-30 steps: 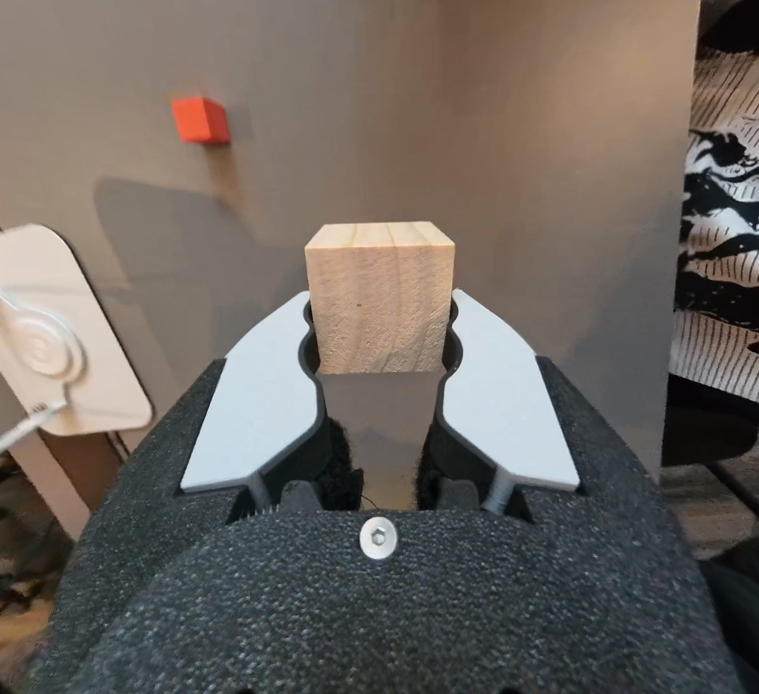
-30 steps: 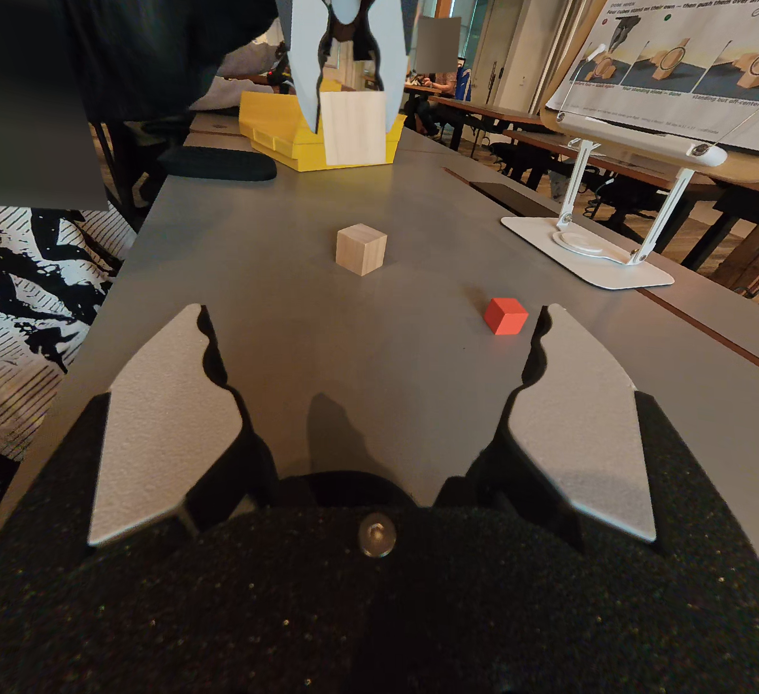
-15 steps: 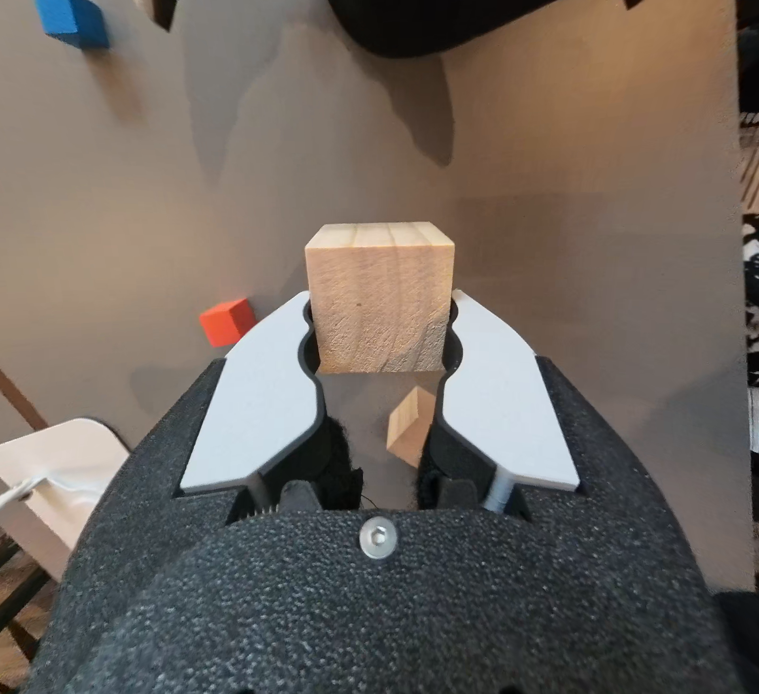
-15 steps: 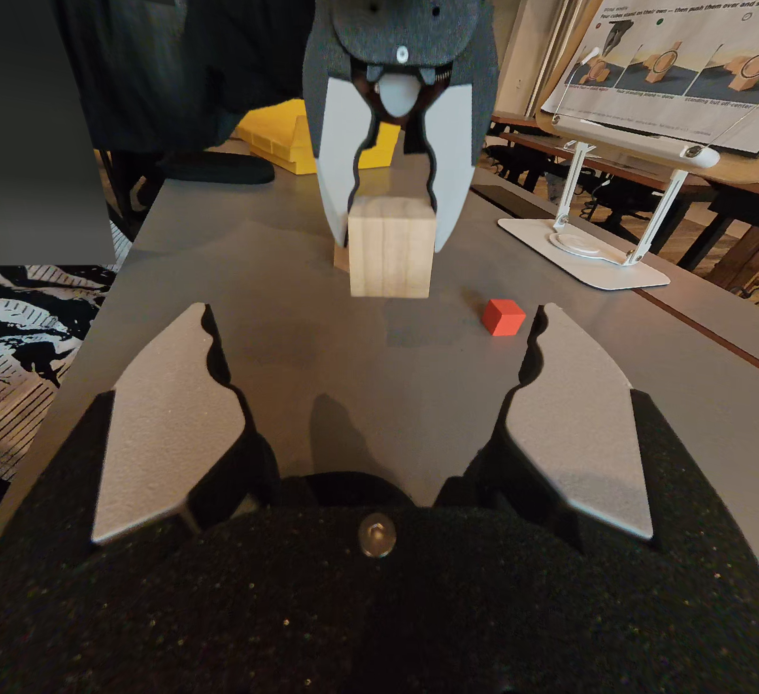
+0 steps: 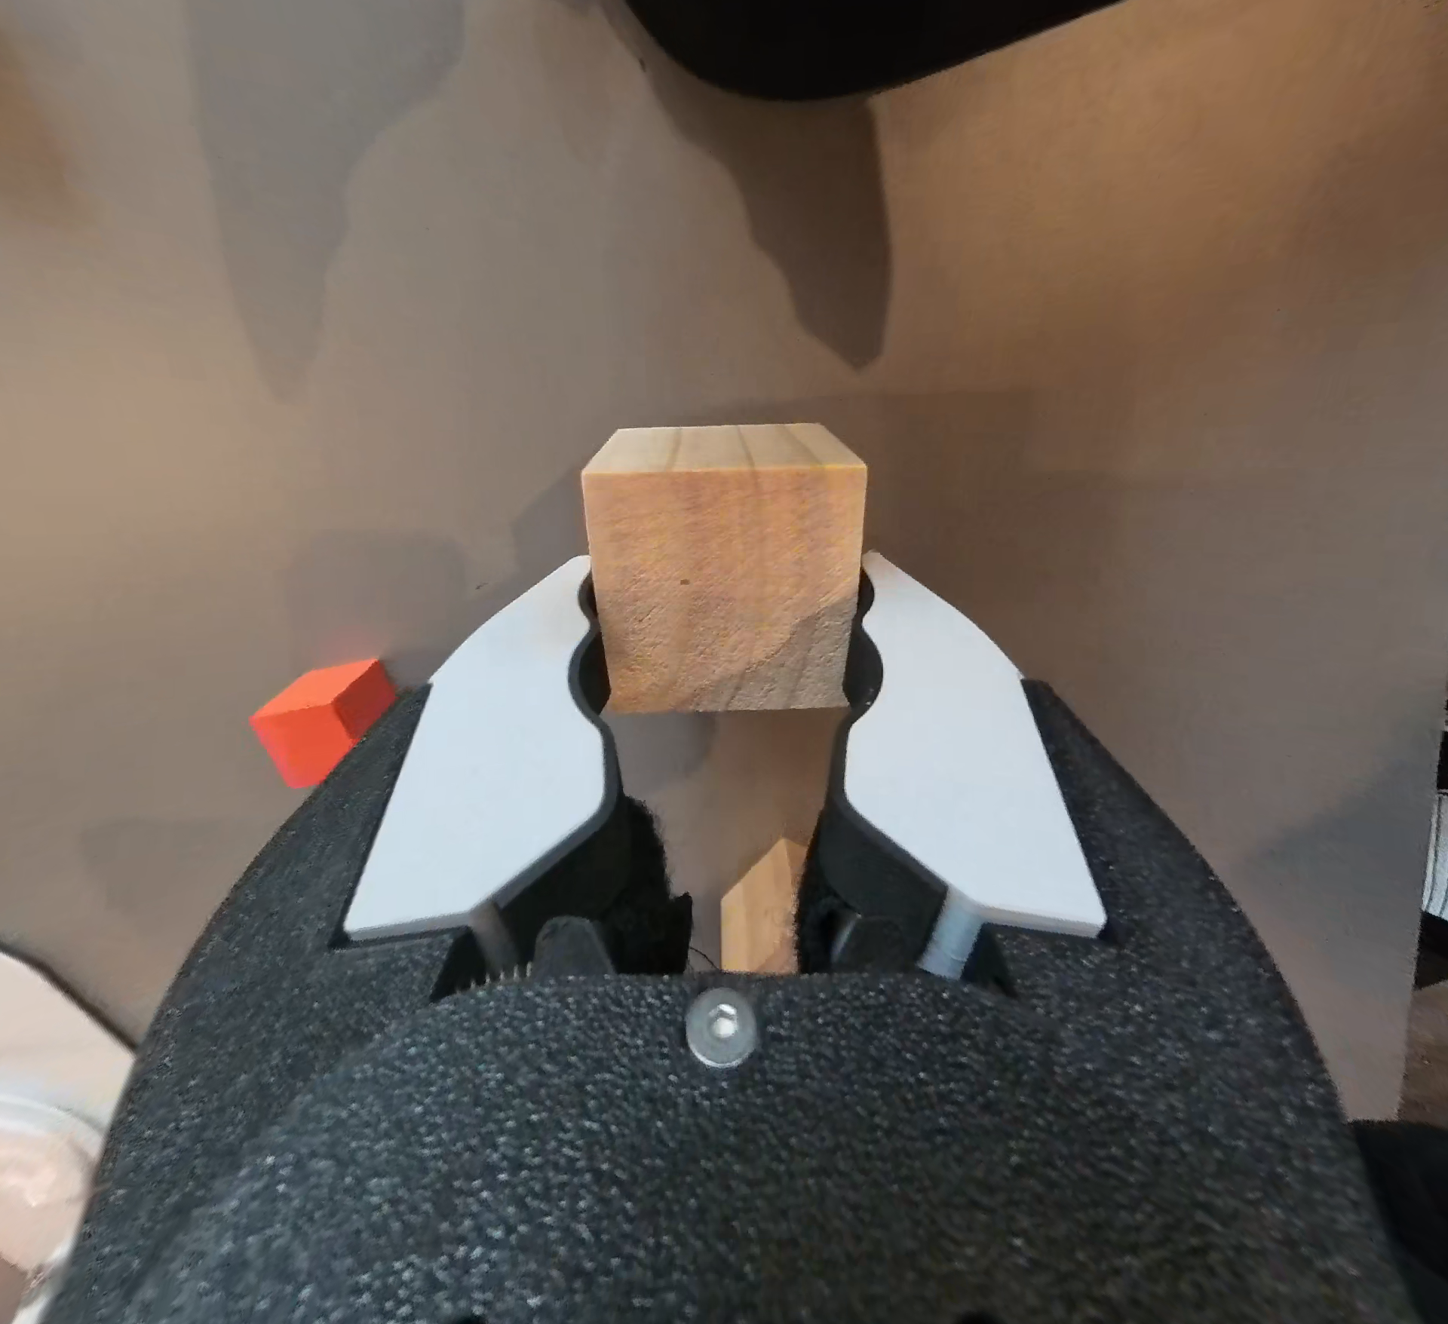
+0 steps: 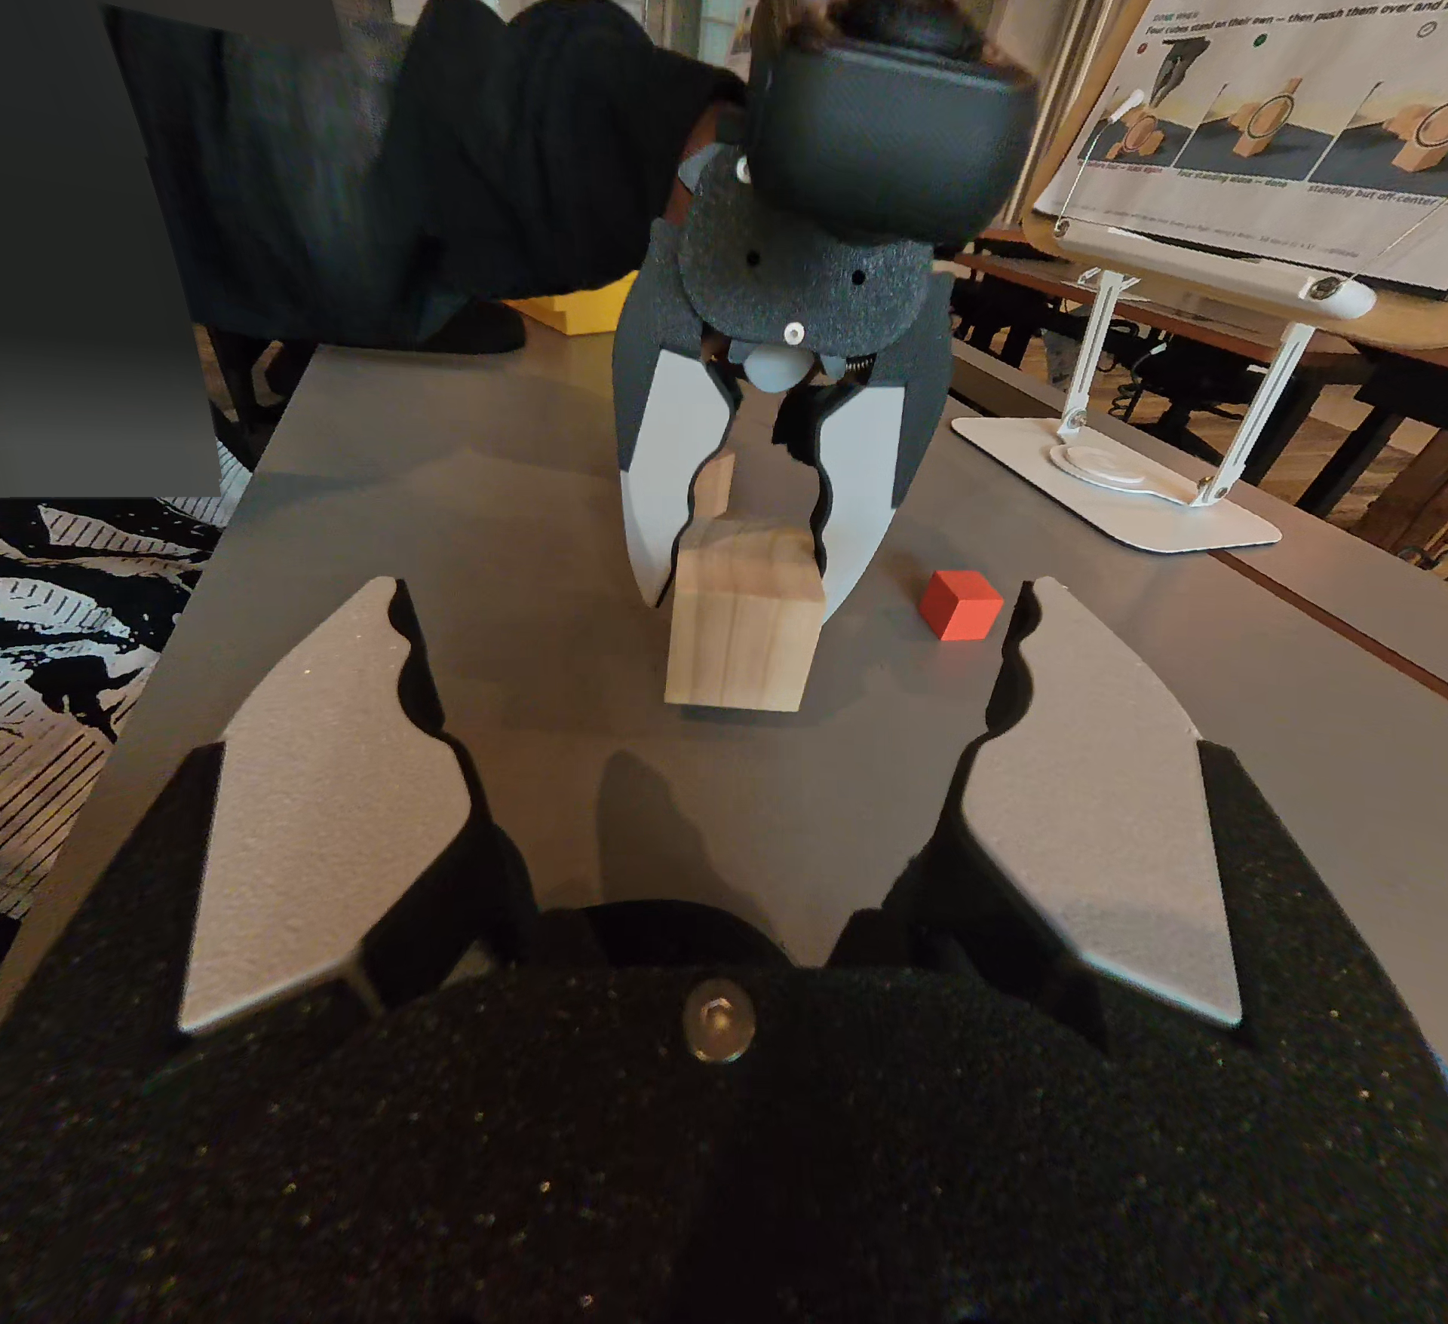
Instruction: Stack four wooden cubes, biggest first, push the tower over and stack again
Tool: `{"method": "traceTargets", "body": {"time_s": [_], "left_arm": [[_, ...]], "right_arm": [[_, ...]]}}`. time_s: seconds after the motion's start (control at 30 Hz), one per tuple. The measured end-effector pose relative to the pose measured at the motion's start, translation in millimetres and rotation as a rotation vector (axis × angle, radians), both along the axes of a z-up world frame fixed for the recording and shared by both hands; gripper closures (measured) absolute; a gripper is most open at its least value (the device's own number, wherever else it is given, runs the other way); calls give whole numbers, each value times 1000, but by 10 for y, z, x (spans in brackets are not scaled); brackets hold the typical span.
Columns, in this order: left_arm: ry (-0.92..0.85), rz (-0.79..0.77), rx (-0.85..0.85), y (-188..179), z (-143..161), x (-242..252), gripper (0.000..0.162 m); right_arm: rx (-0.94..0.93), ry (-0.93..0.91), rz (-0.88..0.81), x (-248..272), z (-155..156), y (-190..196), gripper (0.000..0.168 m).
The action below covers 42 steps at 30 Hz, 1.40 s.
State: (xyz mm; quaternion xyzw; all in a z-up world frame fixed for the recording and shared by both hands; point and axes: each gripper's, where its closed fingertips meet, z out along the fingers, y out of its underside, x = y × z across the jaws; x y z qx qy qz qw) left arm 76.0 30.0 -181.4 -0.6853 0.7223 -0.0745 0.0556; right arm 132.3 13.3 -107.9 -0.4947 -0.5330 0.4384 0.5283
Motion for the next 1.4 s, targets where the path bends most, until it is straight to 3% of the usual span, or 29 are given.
{"method": "traceTargets", "body": {"time_s": [0.4, 0.53, 0.8, 0.97, 1.17, 1.27, 1.4], "left_arm": [[-17, -11, -33, -63, -129, 46, 104], [-7, 2, -41, -71, -106, 20, 68], [-57, 70, 44, -30, 225, -109, 17], [-164, 137, 98, -65, 620, -283, 20], [-228, 239, 133, -133, 976, -849, 29], [-242, 290, 144, -143, 1009, -1175, 37], [-197, 342, 103, -180, 787, -1490, 45]], "right_arm": [[1, -5, 1, -4, -7, -3, 32], [2, -4, 1, -3, -5, -3, 33], [1, 0, -1, 1, 0, -2, 34], [0, 2, -6, 3, 3, 5, 34], [-2, 4, -8, 4, 6, 8, 35], [-1, 1, -7, 2, 2, 7, 35], [-7, 4, -7, 5, 5, 12, 35]]}}
